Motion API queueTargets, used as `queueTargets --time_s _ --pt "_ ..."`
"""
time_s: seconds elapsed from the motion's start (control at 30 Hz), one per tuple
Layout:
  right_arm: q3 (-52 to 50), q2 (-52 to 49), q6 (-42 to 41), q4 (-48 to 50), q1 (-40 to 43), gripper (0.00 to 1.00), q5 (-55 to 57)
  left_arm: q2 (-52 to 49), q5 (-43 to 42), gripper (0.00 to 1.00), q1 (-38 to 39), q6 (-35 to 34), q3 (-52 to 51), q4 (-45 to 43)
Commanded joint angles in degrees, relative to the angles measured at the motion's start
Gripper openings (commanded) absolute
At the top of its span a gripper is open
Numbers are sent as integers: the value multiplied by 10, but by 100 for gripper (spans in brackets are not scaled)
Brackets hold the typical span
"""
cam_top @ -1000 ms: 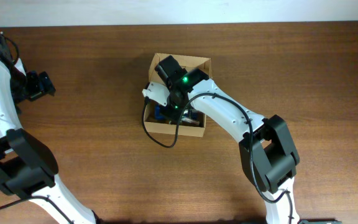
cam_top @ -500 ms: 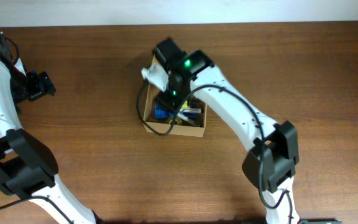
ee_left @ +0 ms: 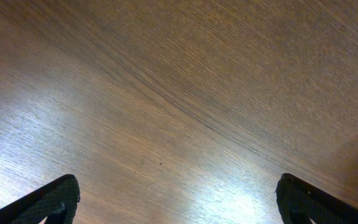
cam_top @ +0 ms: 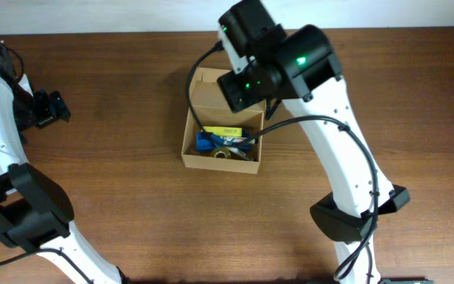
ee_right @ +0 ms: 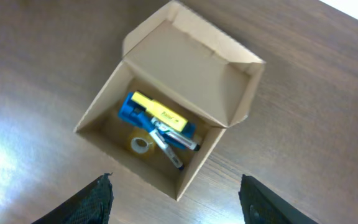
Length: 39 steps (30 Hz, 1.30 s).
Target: Pack container
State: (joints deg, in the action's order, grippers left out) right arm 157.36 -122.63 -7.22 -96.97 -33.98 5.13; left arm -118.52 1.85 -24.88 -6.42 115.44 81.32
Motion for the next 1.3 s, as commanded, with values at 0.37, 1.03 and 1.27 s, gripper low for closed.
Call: queueTargets --time_s 0.37,1.03,1.27 --pt "-64 27 -108 7 188 72 7 5 -157 100 -4 -10 -3 -65" --pt "-478 -23 -150 406 315 4 -297 -110 -527 2 110 -12 -10 -264" --pt "-486 -75 -150 415 313 4 -345 -197 -607 2 140 -34 -10 -264"
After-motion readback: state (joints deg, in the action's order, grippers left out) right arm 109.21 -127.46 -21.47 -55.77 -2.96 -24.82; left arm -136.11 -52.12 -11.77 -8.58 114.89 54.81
